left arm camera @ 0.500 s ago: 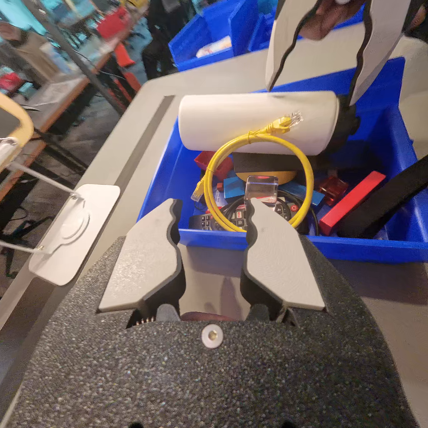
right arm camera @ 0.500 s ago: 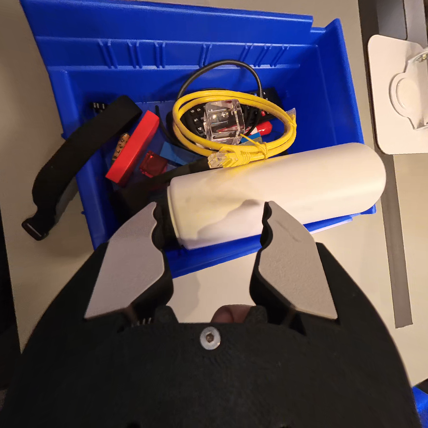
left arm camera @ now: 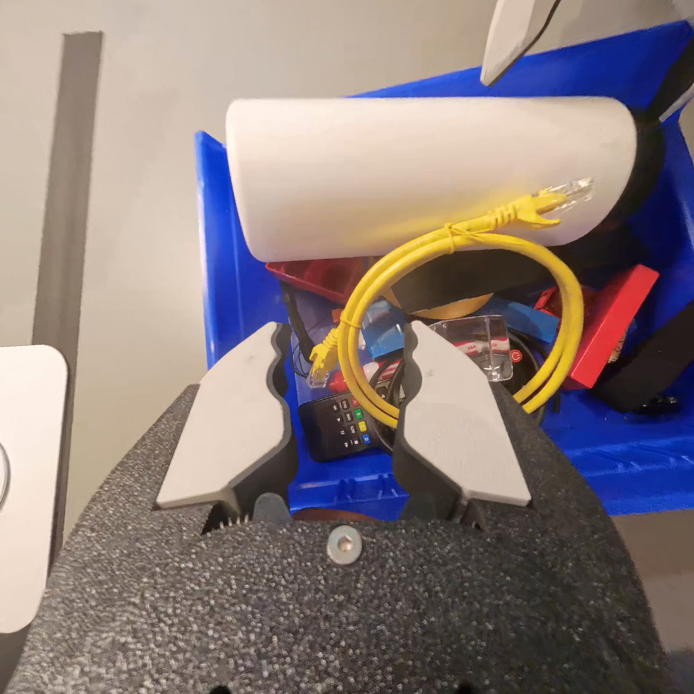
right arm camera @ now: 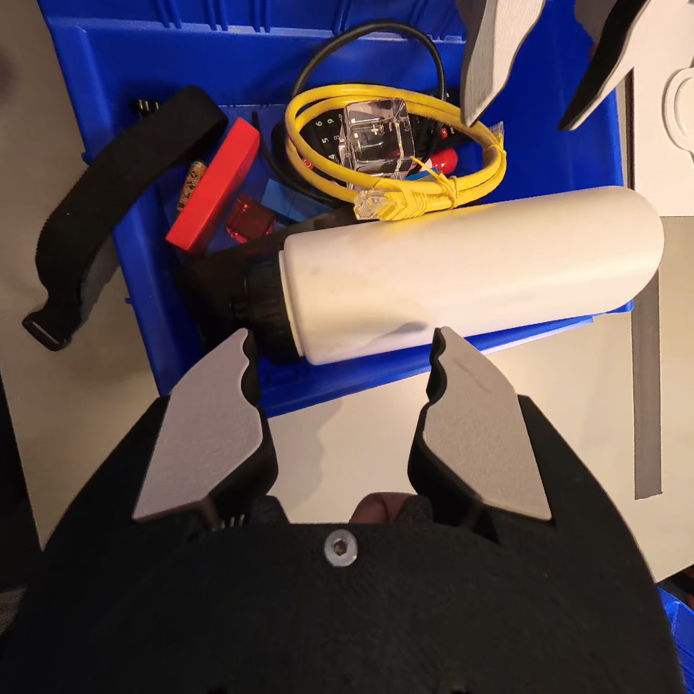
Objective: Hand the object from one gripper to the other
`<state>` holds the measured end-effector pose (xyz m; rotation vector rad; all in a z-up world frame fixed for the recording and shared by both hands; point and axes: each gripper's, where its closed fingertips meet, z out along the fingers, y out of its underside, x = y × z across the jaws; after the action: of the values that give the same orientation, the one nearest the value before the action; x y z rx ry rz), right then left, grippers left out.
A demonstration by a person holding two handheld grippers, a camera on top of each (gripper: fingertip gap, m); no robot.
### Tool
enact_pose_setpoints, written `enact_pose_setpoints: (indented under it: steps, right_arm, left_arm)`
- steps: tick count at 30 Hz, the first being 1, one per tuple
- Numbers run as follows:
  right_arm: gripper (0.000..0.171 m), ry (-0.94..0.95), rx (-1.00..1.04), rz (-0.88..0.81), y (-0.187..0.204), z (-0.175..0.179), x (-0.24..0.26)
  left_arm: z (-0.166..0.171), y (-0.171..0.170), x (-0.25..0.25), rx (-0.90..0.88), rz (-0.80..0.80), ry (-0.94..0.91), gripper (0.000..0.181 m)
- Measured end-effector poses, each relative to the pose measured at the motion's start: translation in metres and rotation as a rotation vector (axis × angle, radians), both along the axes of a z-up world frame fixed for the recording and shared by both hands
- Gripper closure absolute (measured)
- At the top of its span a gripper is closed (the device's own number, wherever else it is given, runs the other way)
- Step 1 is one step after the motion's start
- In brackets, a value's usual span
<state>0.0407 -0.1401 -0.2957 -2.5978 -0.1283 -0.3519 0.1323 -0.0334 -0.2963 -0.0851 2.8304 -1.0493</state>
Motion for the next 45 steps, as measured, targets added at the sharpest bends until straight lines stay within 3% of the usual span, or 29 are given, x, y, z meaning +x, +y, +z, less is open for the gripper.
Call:
enact_pose_setpoints:
  steps: [8, 13, 16, 21, 22, 27, 33, 41, 45]
  right_arm:
    - [0.083, 0.0, 0.018, -0.024, 0.006, 0.003, -0.002]
    - [0.082, -0.073, 0.023, -0.066, 0.008, 0.008, 0.003]
    - [0.081, -0.091, 0.037, -0.112, 0.008, 0.01, 0.012]
    - [0.078, -0.09, 0.051, -0.131, 0.007, 0.011, 0.013]
    - [0.078, -0.095, 0.059, -0.135, 0.008, 0.012, 0.013]
    - [0.081, -0.114, 0.09, -0.16, 0.007, 0.015, 0.011]
    - [0.087, -0.125, 0.106, -0.171, 0.003, 0.017, 0.009]
    - [0.095, -0.125, 0.127, -0.114, 0.006, 0.031, -0.002]
    - [0.116, -0.211, 0.04, 0.068, 0.023, 0.033, -0.012]
  left_arm:
    - [0.006, -0.013, 0.012, -0.057, -0.016, 0.114, 0.12]
    - [-0.011, -0.01, -0.001, 0.101, -0.077, 0.032, 0.12]
    - [-0.021, -0.006, -0.011, 0.189, -0.11, 0.01, 0.127]
    - [-0.028, -0.006, -0.006, 0.255, -0.069, -0.064, 0.167]
    - [-0.027, -0.006, -0.005, 0.251, -0.06, -0.081, 0.167]
    - [-0.011, -0.002, -0.011, 0.186, -0.107, -0.198, 0.167]
    - [0.03, 0.008, -0.03, -0.042, -0.23, -0.392, 0.167]
    - [0.05, 0.036, -0.024, -0.177, -0.164, -0.46, 0.168]
    - [0.061, 0.039, -0.002, -0.239, -0.048, -0.491, 0.167]
